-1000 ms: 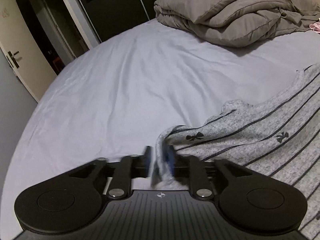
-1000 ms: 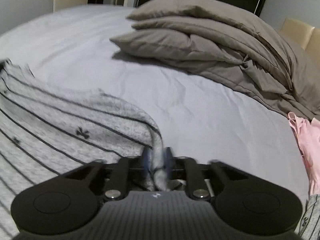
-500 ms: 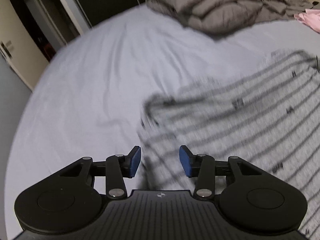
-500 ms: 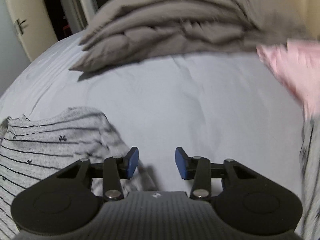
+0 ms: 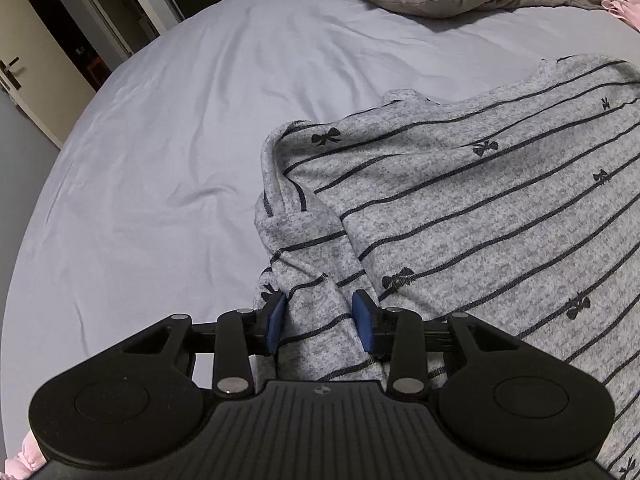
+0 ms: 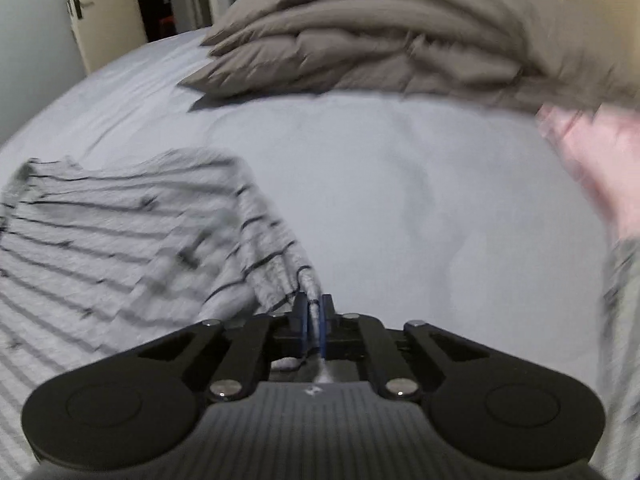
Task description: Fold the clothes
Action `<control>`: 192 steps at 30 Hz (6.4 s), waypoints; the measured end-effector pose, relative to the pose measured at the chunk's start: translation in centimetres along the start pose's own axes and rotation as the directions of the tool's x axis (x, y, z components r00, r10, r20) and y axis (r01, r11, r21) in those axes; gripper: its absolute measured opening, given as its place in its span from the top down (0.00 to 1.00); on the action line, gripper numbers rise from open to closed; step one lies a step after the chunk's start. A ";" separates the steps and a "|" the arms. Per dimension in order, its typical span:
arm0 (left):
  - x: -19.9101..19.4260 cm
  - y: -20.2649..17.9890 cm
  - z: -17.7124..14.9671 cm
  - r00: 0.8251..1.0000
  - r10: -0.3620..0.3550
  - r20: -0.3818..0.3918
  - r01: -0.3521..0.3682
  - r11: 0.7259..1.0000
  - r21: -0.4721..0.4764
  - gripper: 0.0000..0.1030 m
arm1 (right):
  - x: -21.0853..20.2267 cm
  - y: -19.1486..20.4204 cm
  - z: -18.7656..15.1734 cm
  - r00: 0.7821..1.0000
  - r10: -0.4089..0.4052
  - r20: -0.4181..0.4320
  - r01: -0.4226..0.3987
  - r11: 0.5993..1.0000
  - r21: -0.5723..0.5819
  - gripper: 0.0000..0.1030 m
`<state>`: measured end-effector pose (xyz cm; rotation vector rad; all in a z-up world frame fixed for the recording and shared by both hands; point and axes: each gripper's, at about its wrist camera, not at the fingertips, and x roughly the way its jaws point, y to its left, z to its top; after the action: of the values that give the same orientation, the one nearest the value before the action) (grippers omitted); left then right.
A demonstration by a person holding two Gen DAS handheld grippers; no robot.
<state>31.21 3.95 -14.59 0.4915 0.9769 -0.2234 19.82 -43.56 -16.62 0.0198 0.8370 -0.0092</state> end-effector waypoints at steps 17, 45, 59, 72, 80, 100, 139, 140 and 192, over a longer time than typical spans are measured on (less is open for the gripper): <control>-1.7 1.3 -0.9 0.999 -0.023 0.046 0.025 0.999 -0.042 0.54 | 3.5 -2.4 1.2 0.989 -0.145 -0.035 0.143 0.988 -0.057 0.92; -5.2 1.9 -5.7 0.993 -0.118 -0.030 0.111 0.980 -0.166 0.91 | -3.6 -3.9 -5.7 0.995 -0.078 -0.058 0.087 0.981 0.173 0.94; -6.5 10.6 -5.3 0.999 -0.010 0.041 0.025 0.923 -0.383 0.98 | -4.3 -5.8 -3.1 0.976 -0.218 0.017 0.212 0.963 0.164 0.98; -3.8 13.5 -5.1 1.000 -0.018 0.006 0.019 0.886 -0.464 0.93 | -2.0 -8.2 -1.5 0.987 -0.158 -0.019 0.158 0.958 0.237 0.95; -5.7 9.2 -4.7 0.985 -0.172 -0.013 0.154 0.911 -0.383 0.48 | -3.3 -7.9 -5.2 0.995 -0.072 -0.064 0.090 0.934 0.346 0.51; -4.6 10.0 -6.2 0.987 -0.149 -0.055 0.113 0.901 -0.420 1.00 | -7.4 -6.8 -7.0 0.990 -0.136 -0.026 0.138 0.963 0.233 0.95; -2.5 13.7 1.8 0.965 -0.222 0.139 0.257 0.910 -0.326 0.49 | 2.8 -0.4 5.3 0.999 0.019 0.033 -0.020 0.999 0.038 0.59; -1.6 12.7 2.5 0.960 -0.247 0.133 0.276 0.912 -0.302 0.49 | 3.5 0.3 5.7 0.998 0.053 0.029 -0.053 0.998 0.028 0.59; -16.5 9.9 -10.5 0.986 -0.167 -0.018 0.146 0.906 -0.397 0.53 | -12.2 9.8 0.1 0.977 0.159 -0.140 -0.151 0.986 0.069 0.34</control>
<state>18.32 17.10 -2.68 0.0477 1.0815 -0.1517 11.88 -33.78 -7.41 0.1418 0.9790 0.1161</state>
